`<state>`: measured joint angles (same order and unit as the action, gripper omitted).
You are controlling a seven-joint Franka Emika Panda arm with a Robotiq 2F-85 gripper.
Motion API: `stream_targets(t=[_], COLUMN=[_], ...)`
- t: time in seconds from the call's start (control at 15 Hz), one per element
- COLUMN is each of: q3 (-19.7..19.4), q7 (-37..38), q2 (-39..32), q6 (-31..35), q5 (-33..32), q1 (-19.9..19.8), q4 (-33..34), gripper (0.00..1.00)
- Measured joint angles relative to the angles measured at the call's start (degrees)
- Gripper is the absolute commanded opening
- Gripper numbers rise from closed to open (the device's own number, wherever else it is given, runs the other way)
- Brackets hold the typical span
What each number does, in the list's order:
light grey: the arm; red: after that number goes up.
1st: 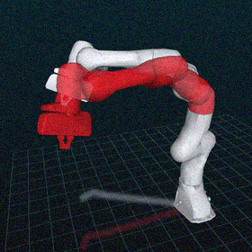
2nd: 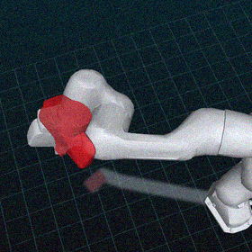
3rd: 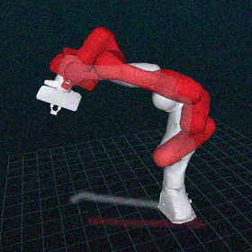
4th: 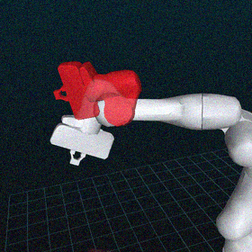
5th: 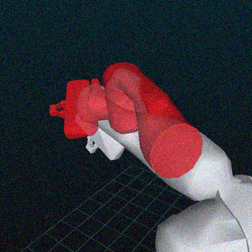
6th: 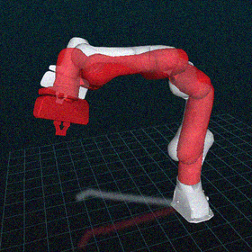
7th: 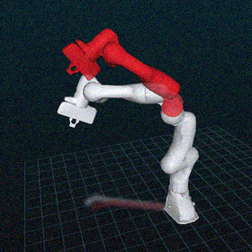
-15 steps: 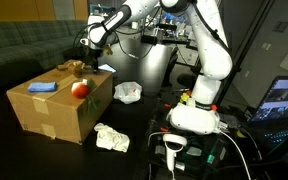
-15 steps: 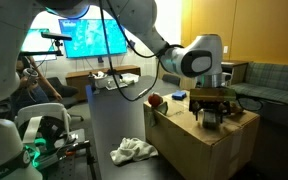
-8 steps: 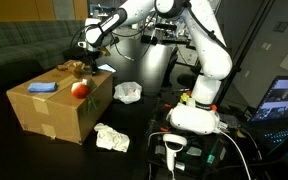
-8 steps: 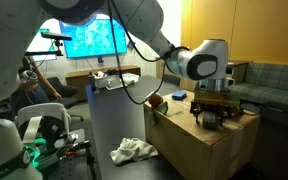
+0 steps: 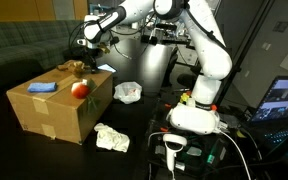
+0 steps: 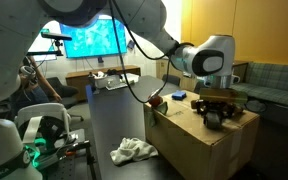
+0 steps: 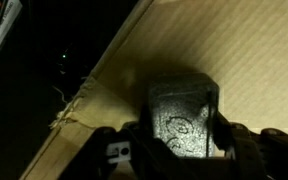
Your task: Put the objects on the box onto the table and the objects on the table on to the box
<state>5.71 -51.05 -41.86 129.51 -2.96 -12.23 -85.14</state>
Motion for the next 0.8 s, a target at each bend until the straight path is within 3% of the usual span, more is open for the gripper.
stream_targets(t=[0.53,0.8], q3=[-0.1,-1.0], q7=[-1.3,-0.3], q2=[0.6,3.4], q6=[-1.3,-1.6], q5=[0.0,0.0], q1=[0.0,0.4], q4=[-0.8,-5.1], gripper=[0.33,0.33])
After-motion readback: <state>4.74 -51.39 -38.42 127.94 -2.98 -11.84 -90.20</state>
